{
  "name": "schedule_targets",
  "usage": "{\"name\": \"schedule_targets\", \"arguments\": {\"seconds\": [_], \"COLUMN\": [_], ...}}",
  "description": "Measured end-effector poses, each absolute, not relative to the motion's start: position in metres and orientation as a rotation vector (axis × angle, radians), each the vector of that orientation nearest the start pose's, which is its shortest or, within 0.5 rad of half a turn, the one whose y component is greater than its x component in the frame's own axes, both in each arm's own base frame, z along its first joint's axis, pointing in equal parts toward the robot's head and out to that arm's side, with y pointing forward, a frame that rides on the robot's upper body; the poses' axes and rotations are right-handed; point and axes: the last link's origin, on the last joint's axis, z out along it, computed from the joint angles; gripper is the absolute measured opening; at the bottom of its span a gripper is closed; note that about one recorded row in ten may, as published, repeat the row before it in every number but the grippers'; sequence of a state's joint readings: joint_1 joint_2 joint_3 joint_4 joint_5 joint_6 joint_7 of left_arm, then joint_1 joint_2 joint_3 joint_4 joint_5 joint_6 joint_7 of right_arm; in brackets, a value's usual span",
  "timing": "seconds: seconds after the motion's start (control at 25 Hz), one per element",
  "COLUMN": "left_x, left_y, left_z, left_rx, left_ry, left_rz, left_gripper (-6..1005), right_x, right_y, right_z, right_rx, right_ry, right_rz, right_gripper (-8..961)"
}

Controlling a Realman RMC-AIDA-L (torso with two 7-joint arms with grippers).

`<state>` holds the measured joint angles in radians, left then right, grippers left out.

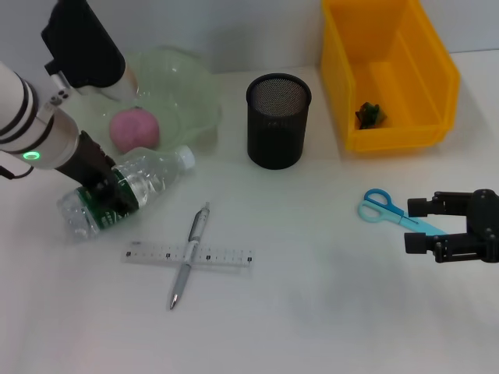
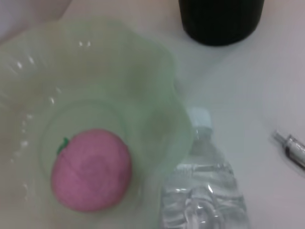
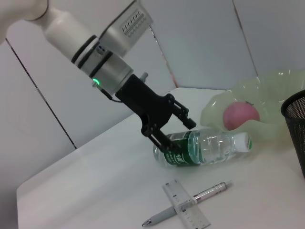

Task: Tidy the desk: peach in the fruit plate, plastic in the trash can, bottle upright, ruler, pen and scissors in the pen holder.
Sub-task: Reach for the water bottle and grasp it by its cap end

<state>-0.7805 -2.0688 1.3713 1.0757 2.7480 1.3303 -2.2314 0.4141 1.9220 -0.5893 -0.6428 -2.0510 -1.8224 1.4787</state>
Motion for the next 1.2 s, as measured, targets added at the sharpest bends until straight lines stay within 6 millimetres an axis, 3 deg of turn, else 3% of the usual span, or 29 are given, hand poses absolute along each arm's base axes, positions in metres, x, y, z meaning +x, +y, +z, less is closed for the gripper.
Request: {"name": "schedule_targets", "arguments": {"seconds": [0.48,1.2], "left_x": [-0.182,-0.160], "left_y": [0.407,0.401], "left_z": [-0.020,-0.043], "left_rx": [-2.615,-2.689], "left_ry": [-0.384,-0.267], "left_rz": [0.692,0.667], "left_gripper": [785,785], "right_x": [0.312,0.313], "right_y": [0.281,0.281], "right_z": [0.068,0.068], "right_rx": [-2.752,-2.748], "right_ry": [0.853,0.857], "right_rz": [0.723,0.720], "right_gripper": [802,802]}}
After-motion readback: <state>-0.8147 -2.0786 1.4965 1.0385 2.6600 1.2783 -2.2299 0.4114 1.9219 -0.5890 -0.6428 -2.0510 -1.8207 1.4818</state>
